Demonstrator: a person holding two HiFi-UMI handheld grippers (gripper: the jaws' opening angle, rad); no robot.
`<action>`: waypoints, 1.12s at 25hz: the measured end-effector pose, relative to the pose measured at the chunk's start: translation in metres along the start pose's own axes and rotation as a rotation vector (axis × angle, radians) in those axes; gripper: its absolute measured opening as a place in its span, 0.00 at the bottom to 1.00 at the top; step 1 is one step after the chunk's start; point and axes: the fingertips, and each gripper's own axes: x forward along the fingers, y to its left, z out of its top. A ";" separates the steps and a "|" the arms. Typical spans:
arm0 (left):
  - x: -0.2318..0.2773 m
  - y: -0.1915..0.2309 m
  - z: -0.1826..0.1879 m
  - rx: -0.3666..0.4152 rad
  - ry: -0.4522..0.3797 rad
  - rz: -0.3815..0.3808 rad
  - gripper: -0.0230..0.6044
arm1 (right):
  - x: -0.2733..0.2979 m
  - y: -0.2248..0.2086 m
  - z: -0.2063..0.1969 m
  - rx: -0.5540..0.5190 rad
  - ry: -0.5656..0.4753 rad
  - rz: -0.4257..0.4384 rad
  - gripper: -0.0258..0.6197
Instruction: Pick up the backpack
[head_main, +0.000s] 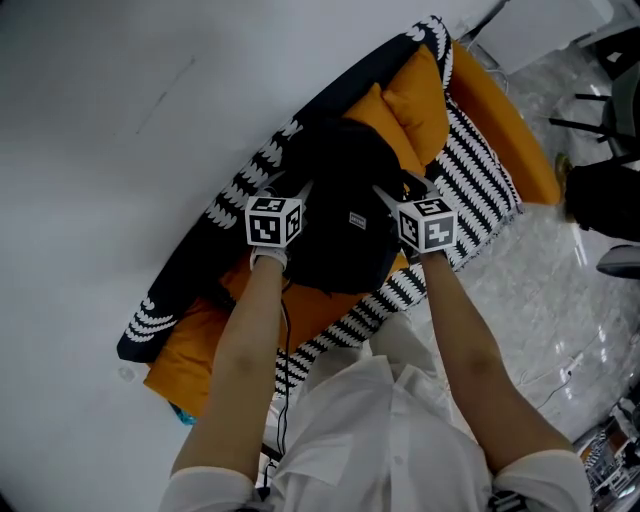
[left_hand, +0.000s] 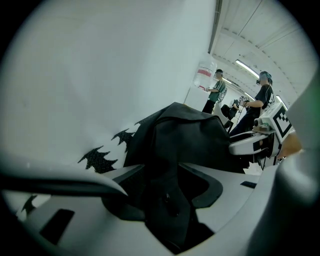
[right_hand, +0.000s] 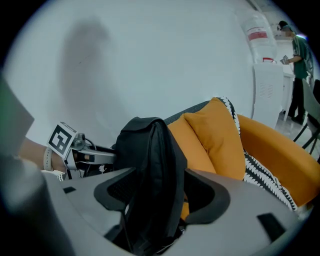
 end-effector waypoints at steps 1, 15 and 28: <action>0.002 0.002 0.000 0.005 0.005 0.002 0.38 | 0.001 0.000 0.000 0.000 0.001 0.002 0.48; 0.022 0.002 -0.001 0.017 0.014 -0.023 0.38 | 0.020 0.012 -0.007 -0.022 0.022 0.015 0.41; 0.016 -0.010 -0.022 -0.040 0.011 -0.017 0.28 | 0.015 0.024 -0.018 -0.114 0.031 0.017 0.17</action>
